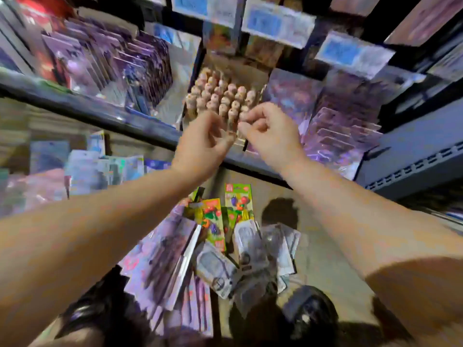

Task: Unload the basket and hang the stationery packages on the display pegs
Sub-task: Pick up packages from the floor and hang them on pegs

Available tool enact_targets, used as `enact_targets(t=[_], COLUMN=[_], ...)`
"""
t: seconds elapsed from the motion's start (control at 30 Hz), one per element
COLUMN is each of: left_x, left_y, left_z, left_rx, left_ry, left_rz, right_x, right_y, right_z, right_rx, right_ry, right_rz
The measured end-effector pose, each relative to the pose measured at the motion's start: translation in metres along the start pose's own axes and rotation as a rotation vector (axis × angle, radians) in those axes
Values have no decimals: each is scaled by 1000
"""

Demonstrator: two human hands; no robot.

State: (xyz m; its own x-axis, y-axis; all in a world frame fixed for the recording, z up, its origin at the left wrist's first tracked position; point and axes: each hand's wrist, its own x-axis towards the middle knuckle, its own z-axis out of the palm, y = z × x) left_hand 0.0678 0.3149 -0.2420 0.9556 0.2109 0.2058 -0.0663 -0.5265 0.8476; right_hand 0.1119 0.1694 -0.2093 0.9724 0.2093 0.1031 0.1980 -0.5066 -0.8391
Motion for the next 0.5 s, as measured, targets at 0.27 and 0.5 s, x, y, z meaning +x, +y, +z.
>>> enact_targets(t=[0.27, 0.5], left_x=[-135, -148], left_y=[-128, -130], left_z=[22, 37], left_rx=[531, 919], left_ry=[-815, -1020], left_rz=[18, 271], right_x=[-99, -153], right_y=[132, 162], right_z=[43, 79], right_rx=[-499, -636], right_ry=[-603, -887], right_rz=[544, 481])
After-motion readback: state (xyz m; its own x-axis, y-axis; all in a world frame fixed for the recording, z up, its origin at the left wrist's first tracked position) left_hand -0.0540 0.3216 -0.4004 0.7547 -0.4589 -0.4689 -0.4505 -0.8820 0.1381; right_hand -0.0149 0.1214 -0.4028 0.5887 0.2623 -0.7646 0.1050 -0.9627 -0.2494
